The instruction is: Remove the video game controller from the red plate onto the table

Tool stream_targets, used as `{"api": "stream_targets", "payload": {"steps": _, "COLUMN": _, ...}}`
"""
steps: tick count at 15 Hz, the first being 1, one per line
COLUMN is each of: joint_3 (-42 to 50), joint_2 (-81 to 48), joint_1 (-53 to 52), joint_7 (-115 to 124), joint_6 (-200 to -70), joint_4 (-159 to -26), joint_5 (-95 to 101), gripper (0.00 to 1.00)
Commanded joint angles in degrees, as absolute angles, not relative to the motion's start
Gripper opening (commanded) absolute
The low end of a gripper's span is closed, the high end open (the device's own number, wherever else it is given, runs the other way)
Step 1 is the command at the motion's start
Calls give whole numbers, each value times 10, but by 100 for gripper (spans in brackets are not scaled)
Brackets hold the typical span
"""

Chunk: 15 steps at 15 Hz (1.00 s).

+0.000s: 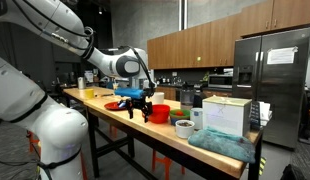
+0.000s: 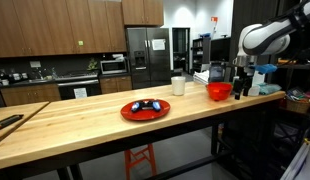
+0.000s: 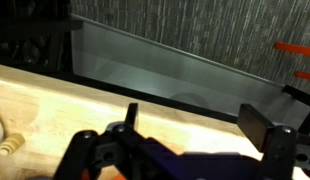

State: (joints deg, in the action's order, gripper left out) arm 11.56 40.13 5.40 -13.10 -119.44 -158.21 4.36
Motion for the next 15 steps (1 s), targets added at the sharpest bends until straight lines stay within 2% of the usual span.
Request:
{"api": "stream_targets", "payload": {"steps": 1, "joint_3": 112, "joint_2": 401, "joint_1": 58, "joint_7": -133, "joint_6": -1193, "joint_4": -1581, "joint_5": 41, "gripper": 100}}
{"api": "stream_targets", "payload": {"steps": 7, "joint_3": 112, "joint_2": 401, "joint_1": 58, "joint_7": -133, "joint_6": -1193, "joint_4": -1581, "joint_5": 41, "gripper": 100}}
{"api": "stream_targets", "payload": {"steps": 15, "joint_3": 70, "joint_2": 353, "joint_1": -23, "joint_7": -138, "joint_6": -1194, "joint_4": -1394, "joint_5": -30, "gripper": 100}}
